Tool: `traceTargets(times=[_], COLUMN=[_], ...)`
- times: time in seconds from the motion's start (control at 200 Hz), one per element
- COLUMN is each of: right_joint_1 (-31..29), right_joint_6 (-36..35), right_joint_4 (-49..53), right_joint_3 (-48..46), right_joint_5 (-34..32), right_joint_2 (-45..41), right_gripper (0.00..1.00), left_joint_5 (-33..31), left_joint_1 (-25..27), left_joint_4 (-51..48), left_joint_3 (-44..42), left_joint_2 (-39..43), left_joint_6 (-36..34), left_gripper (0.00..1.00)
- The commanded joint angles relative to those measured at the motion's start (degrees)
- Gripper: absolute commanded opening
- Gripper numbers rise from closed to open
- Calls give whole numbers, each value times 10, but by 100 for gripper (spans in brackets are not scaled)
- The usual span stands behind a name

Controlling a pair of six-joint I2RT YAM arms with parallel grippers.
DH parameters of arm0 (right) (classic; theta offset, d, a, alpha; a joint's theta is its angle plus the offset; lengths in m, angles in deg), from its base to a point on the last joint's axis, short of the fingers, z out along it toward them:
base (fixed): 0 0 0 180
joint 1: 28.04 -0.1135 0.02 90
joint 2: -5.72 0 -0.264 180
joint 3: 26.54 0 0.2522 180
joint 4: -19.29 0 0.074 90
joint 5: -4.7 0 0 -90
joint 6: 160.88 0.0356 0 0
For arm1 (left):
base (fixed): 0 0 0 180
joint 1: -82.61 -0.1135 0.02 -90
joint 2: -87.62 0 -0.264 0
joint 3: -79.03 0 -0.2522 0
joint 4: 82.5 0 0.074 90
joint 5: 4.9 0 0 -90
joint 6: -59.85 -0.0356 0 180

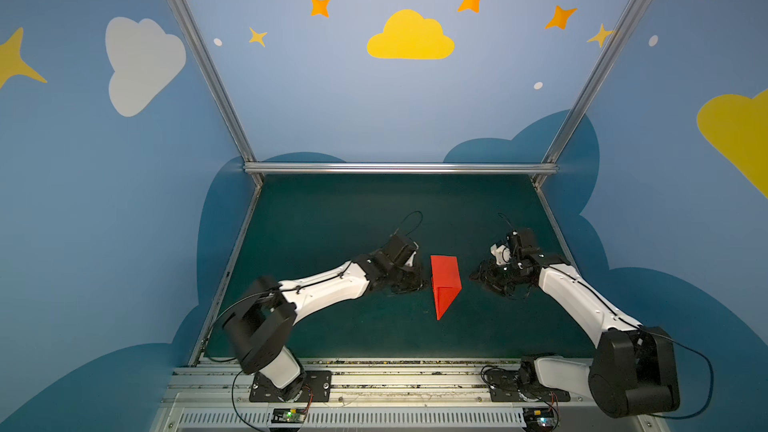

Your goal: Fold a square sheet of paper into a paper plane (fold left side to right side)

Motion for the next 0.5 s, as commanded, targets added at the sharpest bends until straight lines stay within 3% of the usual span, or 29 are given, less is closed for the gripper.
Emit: traceTargets(times=[0.0,0.195,0.496], right_joint_1=[24,41,42], right_joint_6=[9,12,7], right_joint_4=[-71,-110,-125], right_joint_3=[-23,-56,-71], right_joint_5=[104,139,143], right_joint_2=[14,37,55], right_gripper=[53,53,53], left_joint_5=[2,16,19], left_joint_1=[22,26,5], left_joint_4=[13,7,12], left_joint_3=[60,121,112], left_joint_2=[-65,-150,-173], left_joint_6=[-1,-13,-25], left_gripper=[10,7,5])
